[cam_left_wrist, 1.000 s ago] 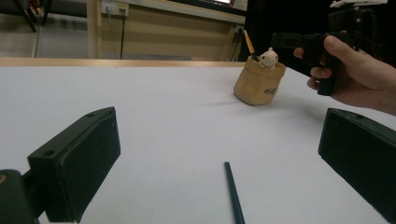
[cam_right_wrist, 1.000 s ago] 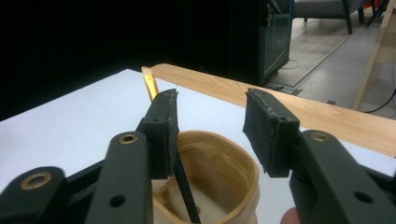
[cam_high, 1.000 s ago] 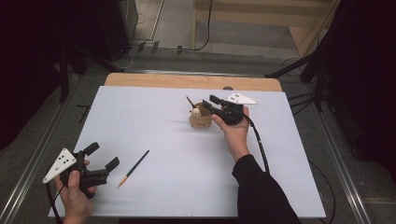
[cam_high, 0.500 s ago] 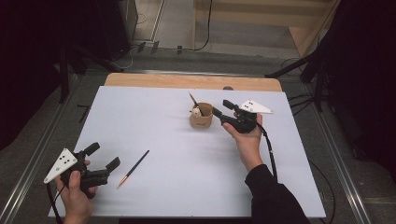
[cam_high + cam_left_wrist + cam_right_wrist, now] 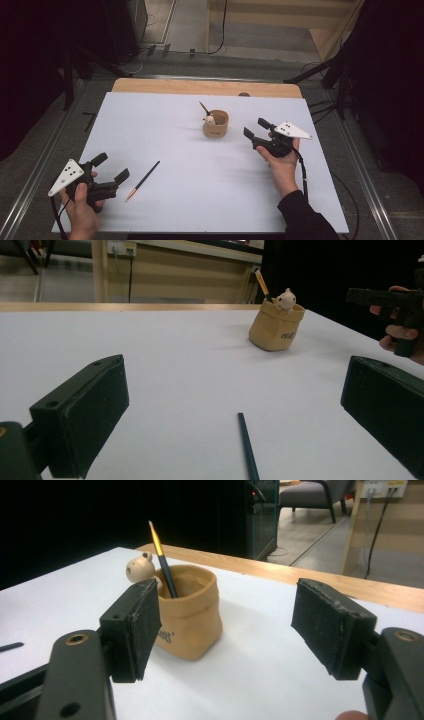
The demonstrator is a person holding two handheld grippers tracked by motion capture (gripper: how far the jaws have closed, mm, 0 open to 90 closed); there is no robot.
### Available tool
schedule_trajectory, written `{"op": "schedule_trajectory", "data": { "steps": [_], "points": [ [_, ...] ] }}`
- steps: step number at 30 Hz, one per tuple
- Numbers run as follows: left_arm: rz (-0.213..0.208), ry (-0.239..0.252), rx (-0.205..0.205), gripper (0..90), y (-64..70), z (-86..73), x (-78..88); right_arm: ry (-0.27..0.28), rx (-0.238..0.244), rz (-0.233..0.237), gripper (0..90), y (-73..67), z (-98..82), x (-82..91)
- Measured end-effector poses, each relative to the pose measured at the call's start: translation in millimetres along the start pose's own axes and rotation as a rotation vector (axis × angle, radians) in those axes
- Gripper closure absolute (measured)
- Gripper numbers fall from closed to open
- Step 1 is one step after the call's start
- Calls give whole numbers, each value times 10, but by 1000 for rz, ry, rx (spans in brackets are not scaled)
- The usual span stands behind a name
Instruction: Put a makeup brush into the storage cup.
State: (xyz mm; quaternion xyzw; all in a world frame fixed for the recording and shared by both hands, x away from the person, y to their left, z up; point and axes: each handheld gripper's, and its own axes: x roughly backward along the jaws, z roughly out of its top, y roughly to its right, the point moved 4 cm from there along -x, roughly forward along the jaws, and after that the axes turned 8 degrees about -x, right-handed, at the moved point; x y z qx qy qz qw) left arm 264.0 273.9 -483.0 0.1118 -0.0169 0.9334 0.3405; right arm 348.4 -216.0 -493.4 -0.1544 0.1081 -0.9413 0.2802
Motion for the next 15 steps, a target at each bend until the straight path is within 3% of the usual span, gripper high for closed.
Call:
{"op": "schedule_trajectory", "data": {
  "steps": [7,15],
  "points": [
    [-1,-1,-4,0,13,3,-6,0,-10,-22,236,93,-93,241],
    [-1,-3,-8,0,25,5,-17,-1,-4,-11,157,133,-174,490]
  ]
}}
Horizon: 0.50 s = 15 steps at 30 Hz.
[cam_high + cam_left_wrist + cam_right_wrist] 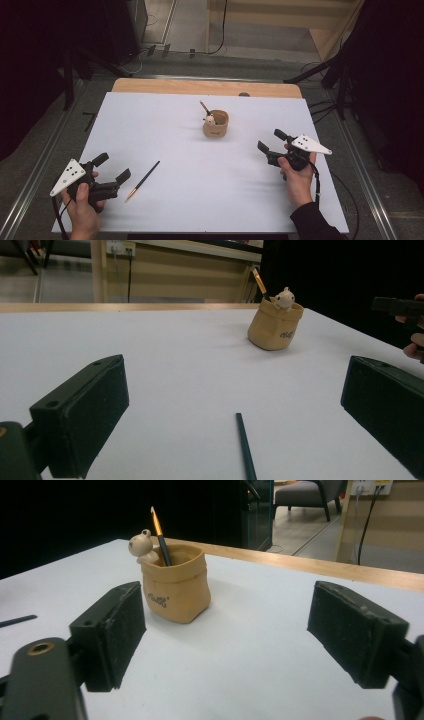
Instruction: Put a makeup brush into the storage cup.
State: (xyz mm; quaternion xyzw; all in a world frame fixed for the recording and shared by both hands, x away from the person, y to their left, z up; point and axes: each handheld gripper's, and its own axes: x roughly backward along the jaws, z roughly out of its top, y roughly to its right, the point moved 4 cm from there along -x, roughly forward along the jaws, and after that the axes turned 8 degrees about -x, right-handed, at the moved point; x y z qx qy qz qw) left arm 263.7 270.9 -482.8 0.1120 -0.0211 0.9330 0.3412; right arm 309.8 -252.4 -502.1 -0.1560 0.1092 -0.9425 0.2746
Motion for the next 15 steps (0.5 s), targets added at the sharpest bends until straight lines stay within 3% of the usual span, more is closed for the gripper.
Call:
{"op": "schedule_trajectory", "data": {
  "steps": [7,11,15],
  "points": [
    [-1,-1,-2,0,6,2,-2,14,11,-36,128,58,-69,186],
    [0,0,0,0,4,1,0,28,-5,-34,128,86,-97,302],
    [2,3,1,0,0,3,2,27,-5,-50,44,98,-132,411]
  ]
}}
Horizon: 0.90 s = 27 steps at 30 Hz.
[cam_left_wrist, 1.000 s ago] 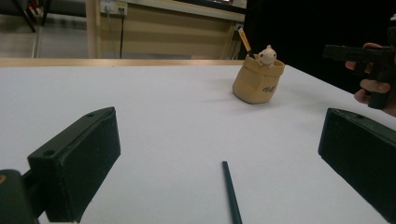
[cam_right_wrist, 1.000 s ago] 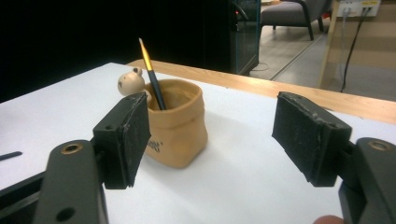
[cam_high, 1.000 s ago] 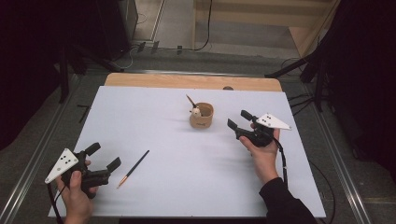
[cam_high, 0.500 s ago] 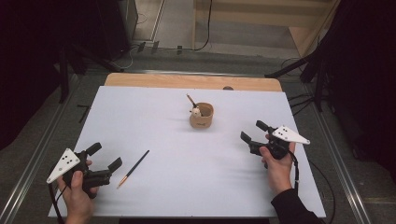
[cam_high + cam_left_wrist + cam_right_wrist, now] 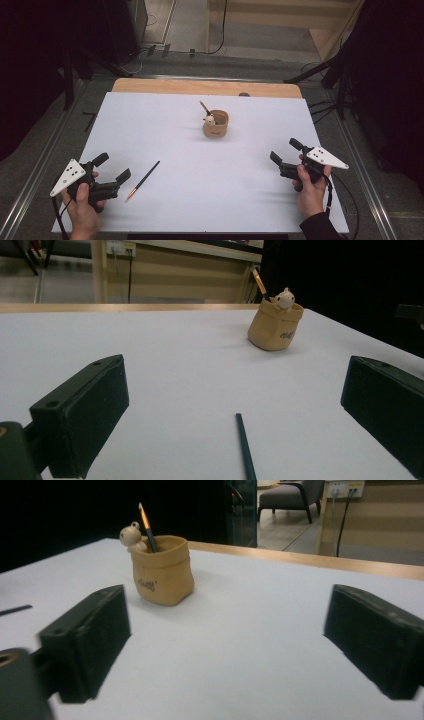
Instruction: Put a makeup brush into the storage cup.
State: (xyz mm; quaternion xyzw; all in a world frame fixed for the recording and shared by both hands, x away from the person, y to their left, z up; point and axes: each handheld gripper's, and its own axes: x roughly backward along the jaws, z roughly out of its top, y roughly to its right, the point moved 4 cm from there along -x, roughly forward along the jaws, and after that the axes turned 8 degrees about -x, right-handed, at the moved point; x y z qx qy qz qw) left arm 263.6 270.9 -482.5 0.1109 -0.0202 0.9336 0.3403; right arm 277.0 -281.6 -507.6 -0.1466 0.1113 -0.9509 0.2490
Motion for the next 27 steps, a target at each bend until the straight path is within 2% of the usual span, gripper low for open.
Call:
{"op": "schedule_trajectory", "data": {
  "steps": [2,10,13,15,23,27],
  "points": [
    [0,1,1,0,-2,3,1,-11,6,-7,0,0,-19,53],
    [-2,2,-1,0,-17,7,-3,-4,-10,-17,0,7,-64,264],
    [-2,1,-3,0,-17,9,6,1,8,-26,0,11,-79,340],
    [-2,1,-5,0,-16,9,12,7,-2,-26,0,20,-83,384],
    [2,6,-1,0,-25,11,29,29,-26,-35,0,38,-81,474],
    [3,7,-3,0,-37,13,37,22,-9,-46,0,42,-96,528]
  ]
}}
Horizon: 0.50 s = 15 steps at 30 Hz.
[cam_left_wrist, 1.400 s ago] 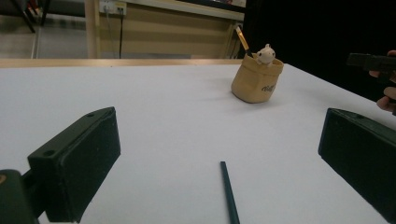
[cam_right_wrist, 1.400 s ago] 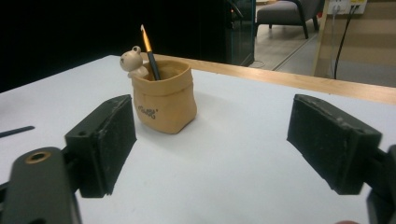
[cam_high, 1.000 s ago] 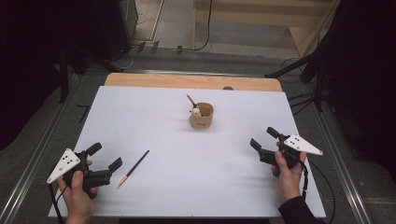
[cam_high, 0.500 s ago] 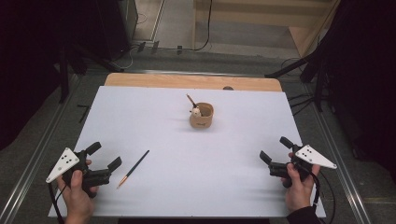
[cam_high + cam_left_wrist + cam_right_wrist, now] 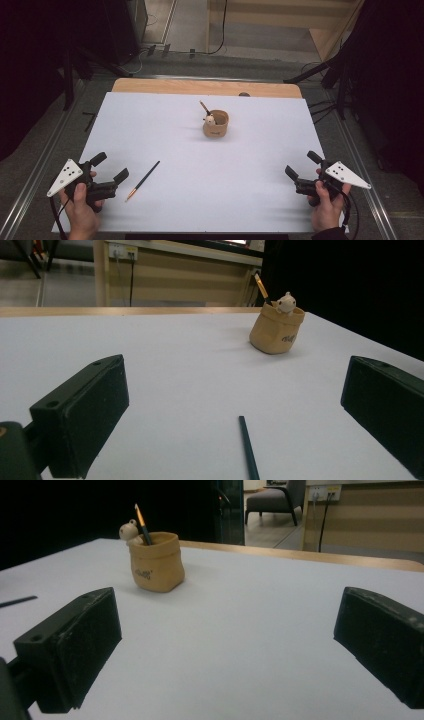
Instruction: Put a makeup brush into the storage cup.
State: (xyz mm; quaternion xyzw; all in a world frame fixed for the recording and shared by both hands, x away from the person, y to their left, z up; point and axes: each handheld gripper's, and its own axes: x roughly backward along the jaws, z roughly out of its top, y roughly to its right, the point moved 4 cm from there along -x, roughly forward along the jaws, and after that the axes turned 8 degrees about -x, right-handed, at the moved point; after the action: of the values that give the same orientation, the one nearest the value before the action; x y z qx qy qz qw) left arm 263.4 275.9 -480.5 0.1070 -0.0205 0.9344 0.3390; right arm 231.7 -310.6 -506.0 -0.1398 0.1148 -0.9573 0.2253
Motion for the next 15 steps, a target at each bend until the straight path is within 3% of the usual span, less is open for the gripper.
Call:
{"op": "schedule_trajectory", "data": {
  "steps": [15],
  "points": [
    [-1,-4,-4,0,20,5,-14,14,2,-3,0,16,16,60]
  ]
}}
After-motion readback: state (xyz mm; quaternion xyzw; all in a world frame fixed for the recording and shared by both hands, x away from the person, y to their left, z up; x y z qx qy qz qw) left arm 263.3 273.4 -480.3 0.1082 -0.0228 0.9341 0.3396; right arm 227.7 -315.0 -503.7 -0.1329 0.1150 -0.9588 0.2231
